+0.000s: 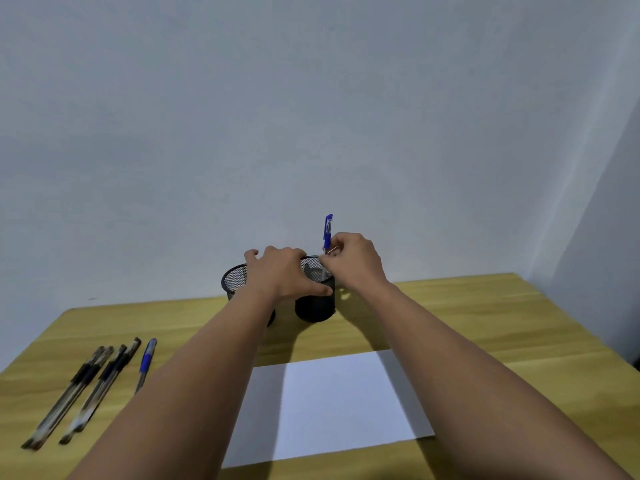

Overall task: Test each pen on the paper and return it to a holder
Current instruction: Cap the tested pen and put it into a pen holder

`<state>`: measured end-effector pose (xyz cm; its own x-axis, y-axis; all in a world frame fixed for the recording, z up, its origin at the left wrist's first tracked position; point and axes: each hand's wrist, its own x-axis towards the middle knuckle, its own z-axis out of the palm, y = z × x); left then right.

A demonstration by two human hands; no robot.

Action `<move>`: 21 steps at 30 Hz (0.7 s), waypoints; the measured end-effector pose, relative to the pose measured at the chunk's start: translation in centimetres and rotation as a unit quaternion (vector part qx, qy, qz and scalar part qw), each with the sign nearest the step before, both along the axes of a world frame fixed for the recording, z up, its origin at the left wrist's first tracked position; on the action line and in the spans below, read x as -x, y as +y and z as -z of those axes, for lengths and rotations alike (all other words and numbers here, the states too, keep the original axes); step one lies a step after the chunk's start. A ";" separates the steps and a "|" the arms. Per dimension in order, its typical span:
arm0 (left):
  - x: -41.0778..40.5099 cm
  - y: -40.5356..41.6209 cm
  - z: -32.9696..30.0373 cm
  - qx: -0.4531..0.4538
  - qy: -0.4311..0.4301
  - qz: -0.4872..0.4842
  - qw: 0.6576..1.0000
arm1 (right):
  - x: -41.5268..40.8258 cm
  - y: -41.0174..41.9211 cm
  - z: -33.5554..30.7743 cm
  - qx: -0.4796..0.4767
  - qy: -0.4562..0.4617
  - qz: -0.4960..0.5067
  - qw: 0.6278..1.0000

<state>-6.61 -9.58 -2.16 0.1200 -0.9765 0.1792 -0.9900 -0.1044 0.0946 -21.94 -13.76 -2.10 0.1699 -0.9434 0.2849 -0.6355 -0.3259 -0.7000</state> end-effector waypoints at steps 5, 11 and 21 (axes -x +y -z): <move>-0.1 -0.1 -0.1 -0.012 0.015 0.001 1.000 | -0.8 0.4 1.1 -0.007 -0.020 0.027 0.999; -0.2 -0.1 0.4 -0.003 0.031 0.000 1.000 | -0.7 0.8 1.8 0.010 -0.032 0.032 0.999; -1.0 5.2 -1.6 0.044 0.060 -0.021 0.997 | 0.6 4.2 -1.4 0.047 -0.055 0.046 0.996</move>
